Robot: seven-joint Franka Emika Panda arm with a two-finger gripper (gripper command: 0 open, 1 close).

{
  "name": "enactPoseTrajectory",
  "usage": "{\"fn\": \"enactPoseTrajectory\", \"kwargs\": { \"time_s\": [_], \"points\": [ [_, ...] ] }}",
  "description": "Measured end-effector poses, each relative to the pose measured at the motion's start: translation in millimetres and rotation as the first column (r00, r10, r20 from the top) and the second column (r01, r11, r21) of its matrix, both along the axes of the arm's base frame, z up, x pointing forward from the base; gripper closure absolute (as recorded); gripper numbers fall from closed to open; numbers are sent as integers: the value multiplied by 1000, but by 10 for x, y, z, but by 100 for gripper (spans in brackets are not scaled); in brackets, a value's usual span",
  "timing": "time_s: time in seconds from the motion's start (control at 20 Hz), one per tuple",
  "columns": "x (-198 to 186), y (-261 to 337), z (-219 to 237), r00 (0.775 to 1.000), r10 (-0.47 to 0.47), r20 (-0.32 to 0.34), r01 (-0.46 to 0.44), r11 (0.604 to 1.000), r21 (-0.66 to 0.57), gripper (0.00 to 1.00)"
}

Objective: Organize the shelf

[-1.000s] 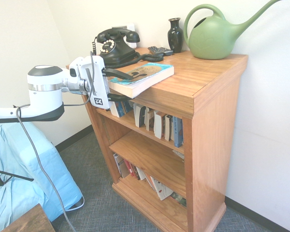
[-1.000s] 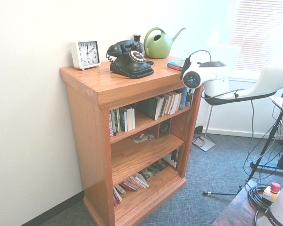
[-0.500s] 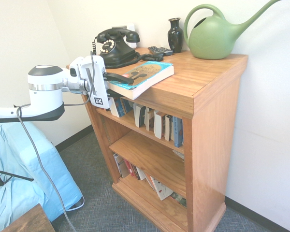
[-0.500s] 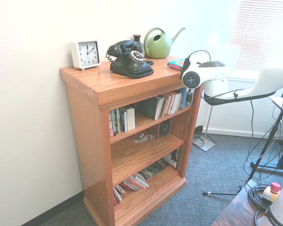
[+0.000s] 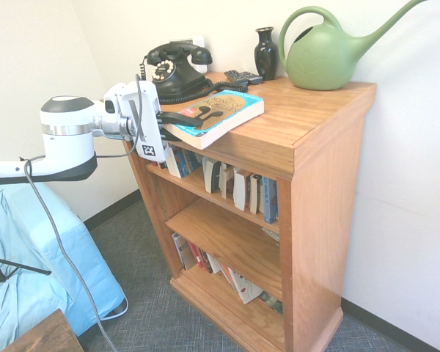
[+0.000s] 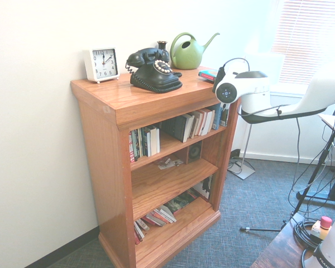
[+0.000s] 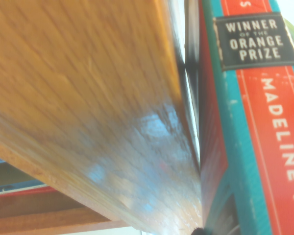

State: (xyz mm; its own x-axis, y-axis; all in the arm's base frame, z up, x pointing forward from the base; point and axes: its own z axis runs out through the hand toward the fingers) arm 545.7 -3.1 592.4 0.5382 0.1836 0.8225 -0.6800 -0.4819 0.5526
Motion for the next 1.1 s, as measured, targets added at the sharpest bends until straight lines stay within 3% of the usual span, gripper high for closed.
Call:
{"fn": "enactPoseTrajectory", "kwargs": {
  "time_s": [0.3,0.55,0.8,1.1],
  "points": [
    [-139,-68,262,998,-42,57,36,994,107,100],
    [-563,-254,656,985,-111,132,70,958,278,100],
    [-1220,-258,800,975,-130,180,30,880,475,100],
    [-1873,-103,475,977,-115,181,-29,767,641,100]
  ]
}}
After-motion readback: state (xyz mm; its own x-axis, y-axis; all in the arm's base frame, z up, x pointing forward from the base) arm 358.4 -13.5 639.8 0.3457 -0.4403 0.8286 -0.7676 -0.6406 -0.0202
